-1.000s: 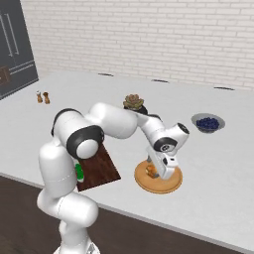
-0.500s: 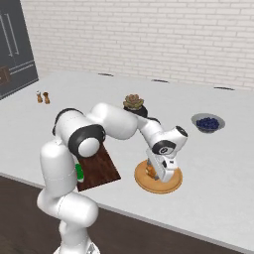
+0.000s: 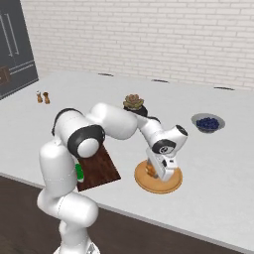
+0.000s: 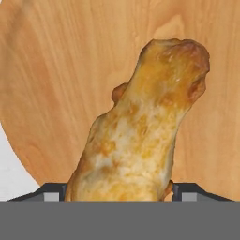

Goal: Pick up the knife from the drawer and place it on the cutting board. Then place the meat from the plate to the cutting board.

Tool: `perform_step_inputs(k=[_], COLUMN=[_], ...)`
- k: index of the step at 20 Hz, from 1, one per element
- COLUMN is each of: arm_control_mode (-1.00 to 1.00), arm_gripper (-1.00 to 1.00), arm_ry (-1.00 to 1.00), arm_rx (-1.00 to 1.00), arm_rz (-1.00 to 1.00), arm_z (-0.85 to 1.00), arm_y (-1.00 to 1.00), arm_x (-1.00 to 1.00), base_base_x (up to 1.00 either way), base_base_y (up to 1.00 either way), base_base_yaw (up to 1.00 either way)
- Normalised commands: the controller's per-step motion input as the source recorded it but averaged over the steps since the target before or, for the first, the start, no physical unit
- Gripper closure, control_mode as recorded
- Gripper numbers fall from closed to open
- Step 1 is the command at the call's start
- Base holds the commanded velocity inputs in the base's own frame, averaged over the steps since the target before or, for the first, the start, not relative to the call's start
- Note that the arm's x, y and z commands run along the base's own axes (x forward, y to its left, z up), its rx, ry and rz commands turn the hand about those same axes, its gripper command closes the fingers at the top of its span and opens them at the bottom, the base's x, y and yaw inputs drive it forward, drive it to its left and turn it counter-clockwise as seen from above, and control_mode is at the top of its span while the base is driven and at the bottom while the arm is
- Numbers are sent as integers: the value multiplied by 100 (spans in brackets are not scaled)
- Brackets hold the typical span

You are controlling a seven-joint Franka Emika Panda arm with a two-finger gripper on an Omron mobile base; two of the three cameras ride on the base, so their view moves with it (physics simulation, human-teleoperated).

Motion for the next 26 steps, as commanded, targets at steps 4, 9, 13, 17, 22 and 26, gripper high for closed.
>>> perform_step_inputs(k=[4,9,13,17,22,26], arm_control_mode=[-100,-100,-100,-100,-100,-100], arm_gripper=[100,100,100,100,100,100], arm_ry=[-1,-14,-22,-18,-16,-2], arm_rx=[-13,-19,-7,0,0,-3], arm_rz=[9,45,64,81,86,82], arm_z=[52,62,44,27,17,9], arm_y=[49,93,80,63,52,71], arm_x=[-2,-24,-32,-3,0,1], base_base_x=[0,0,0,0,0,0], base_base_y=[0,0,0,0,0,0], base_base_yaw=[0,0,0,0,0,0])
